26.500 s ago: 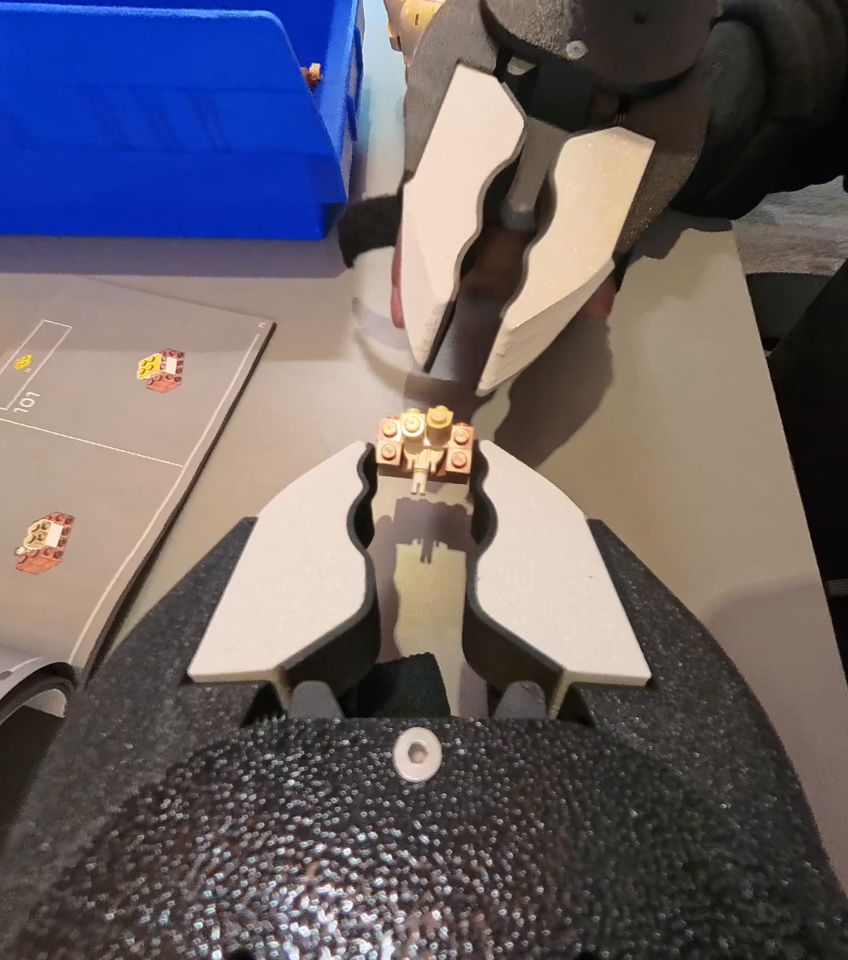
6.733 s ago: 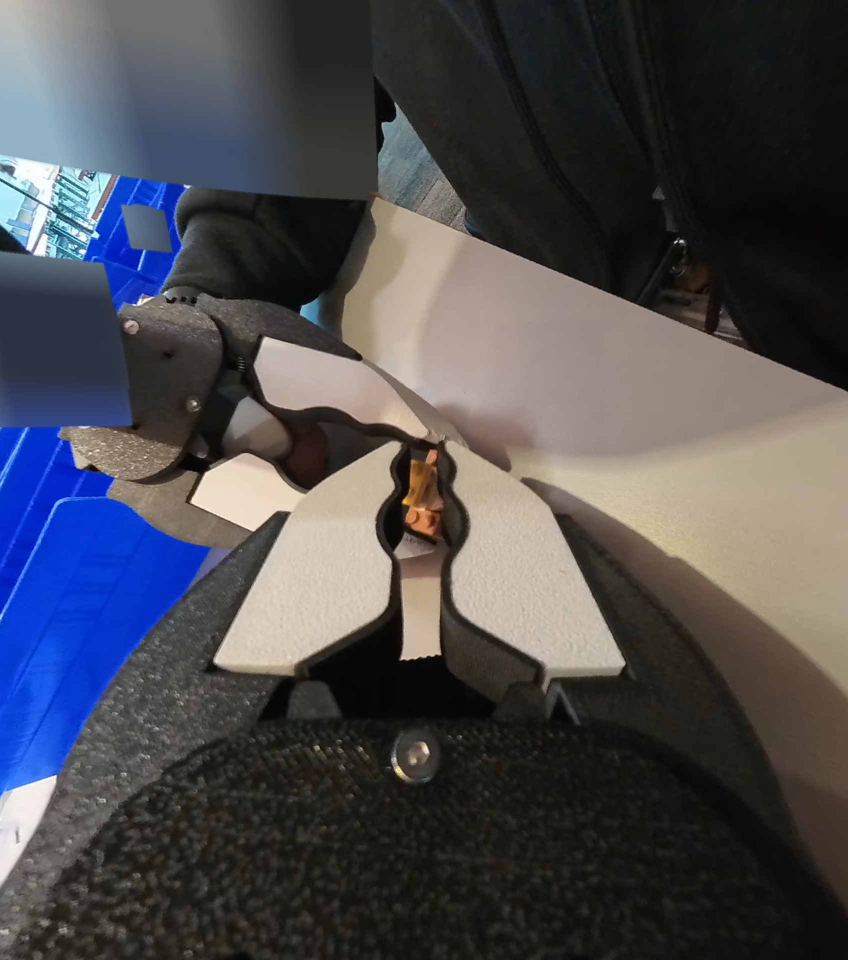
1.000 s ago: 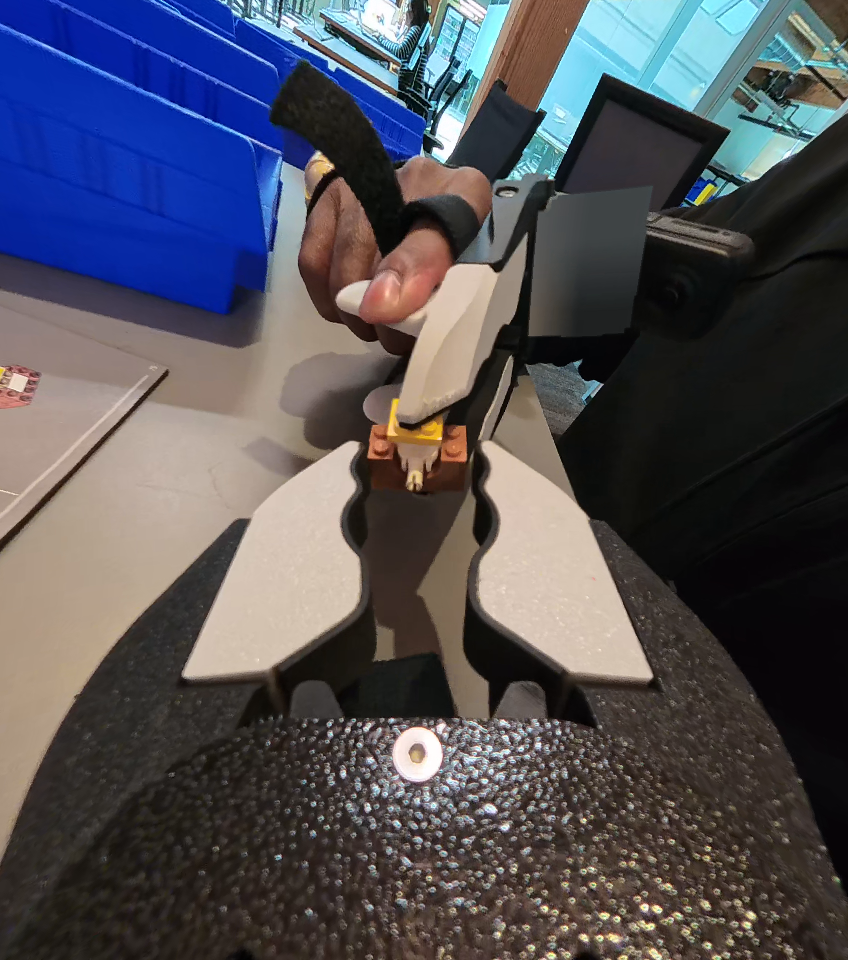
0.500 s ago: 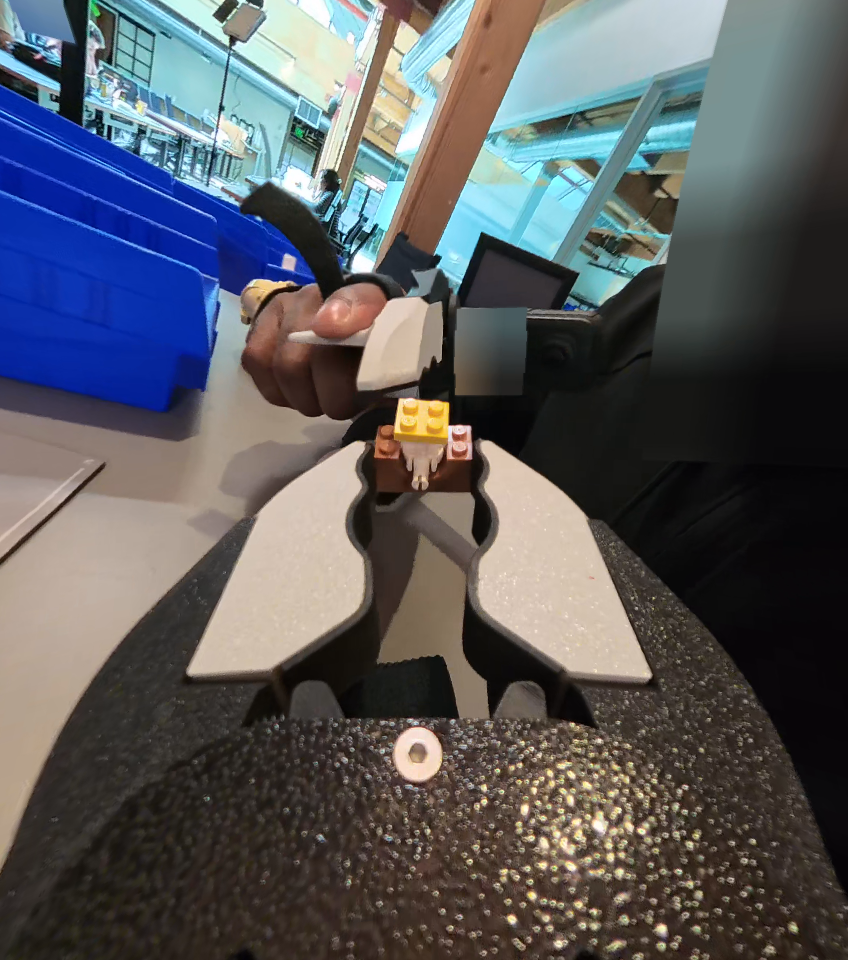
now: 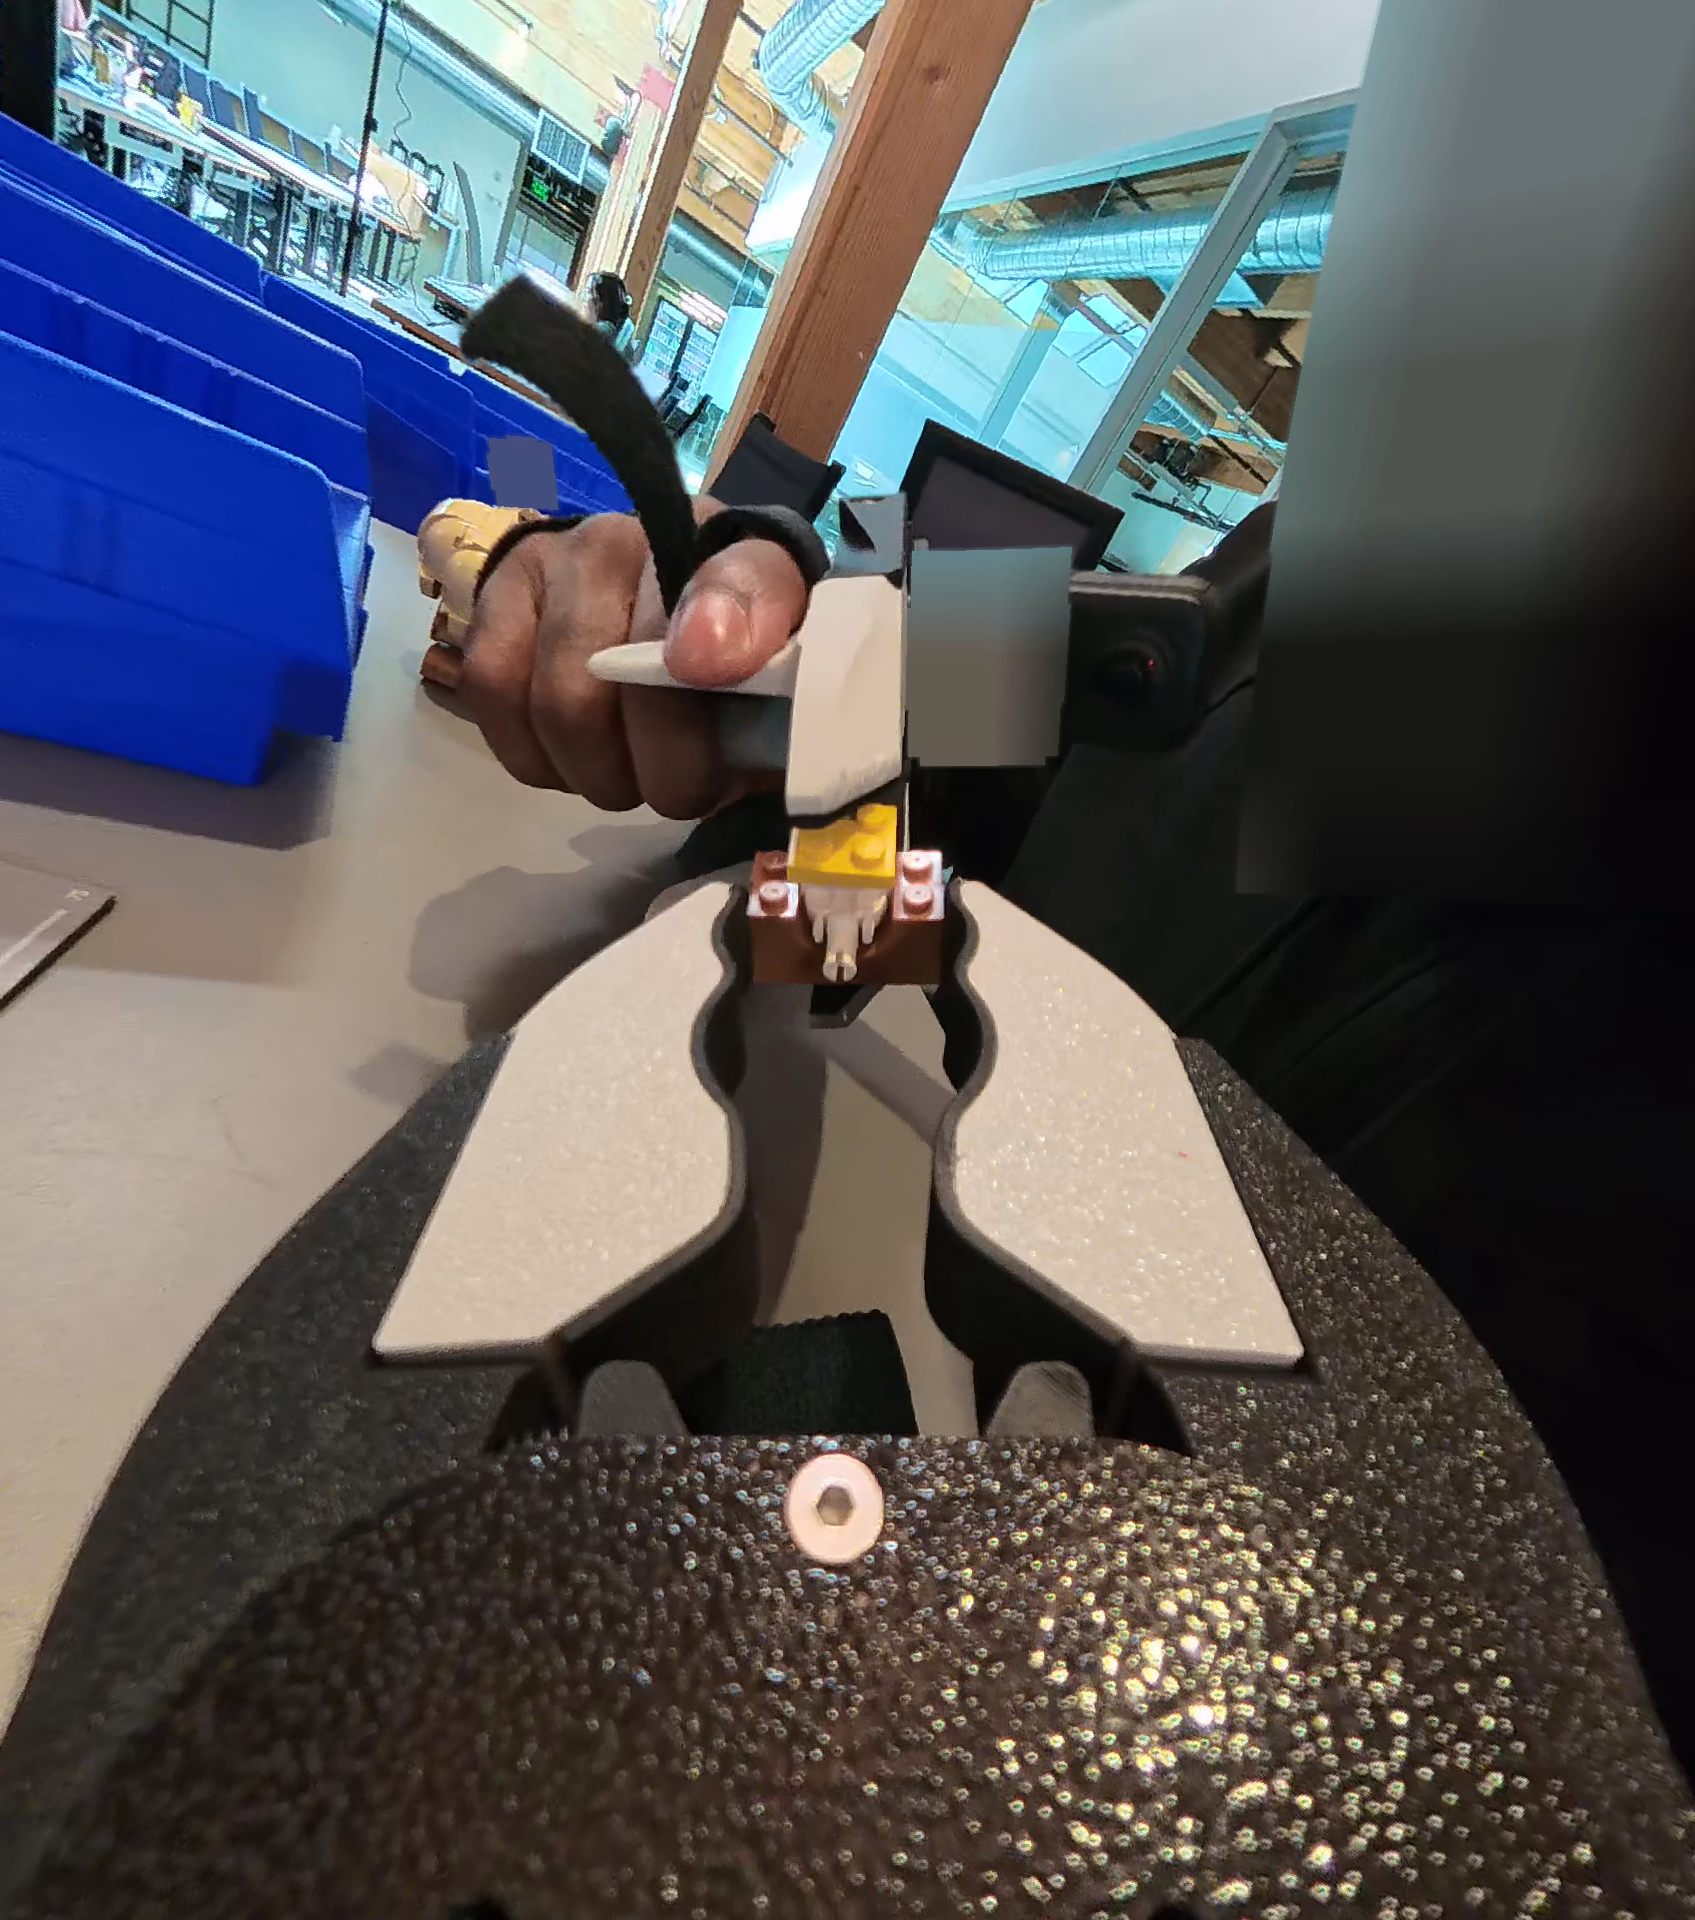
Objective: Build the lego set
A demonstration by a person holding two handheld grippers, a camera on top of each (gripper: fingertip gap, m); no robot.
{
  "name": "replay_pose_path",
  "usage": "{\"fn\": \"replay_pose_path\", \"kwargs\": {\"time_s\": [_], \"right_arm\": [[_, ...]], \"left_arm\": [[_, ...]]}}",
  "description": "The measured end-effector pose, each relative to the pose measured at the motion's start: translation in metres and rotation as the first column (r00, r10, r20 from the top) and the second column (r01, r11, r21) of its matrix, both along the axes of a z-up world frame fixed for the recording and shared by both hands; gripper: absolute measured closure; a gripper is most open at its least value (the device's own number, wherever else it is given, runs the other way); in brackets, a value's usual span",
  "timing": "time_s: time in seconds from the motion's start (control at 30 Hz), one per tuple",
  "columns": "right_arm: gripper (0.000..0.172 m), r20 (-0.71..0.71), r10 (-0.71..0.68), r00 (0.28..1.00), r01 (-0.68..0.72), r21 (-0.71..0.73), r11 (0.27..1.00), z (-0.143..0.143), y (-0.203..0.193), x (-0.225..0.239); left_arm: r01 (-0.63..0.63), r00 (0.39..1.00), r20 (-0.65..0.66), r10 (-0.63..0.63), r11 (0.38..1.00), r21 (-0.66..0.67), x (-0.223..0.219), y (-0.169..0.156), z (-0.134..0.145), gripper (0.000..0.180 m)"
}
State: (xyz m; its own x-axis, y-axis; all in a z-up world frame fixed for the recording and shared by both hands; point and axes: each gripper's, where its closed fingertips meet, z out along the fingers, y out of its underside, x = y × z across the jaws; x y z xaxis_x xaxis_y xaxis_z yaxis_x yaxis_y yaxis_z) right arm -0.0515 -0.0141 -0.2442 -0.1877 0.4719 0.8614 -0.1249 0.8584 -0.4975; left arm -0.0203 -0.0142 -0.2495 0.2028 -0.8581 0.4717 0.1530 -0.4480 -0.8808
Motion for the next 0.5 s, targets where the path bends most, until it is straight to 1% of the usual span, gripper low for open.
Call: {"fn": "replay_pose_path", "kwargs": {"time_s": [0.3,0.5], "right_arm": [[0.141,0.054,-0.007,0.999,0.007,0.009,1.000,-0.0030,0.0024,0.0009],[0.142,0.039,-0.017,0.999,0.014,0.068,0.998,-0.0033,0.0028,0.0017]], "left_arm": [[-0.012,1.000,-0.018,0.012,1.000,-0.003,0.0009,0.0019,-0.0022,0.146],[-0.016,0.999,-0.028,0.016,1.000,0.003,0.0016,0.0019,-0.0030,0.146]]}}
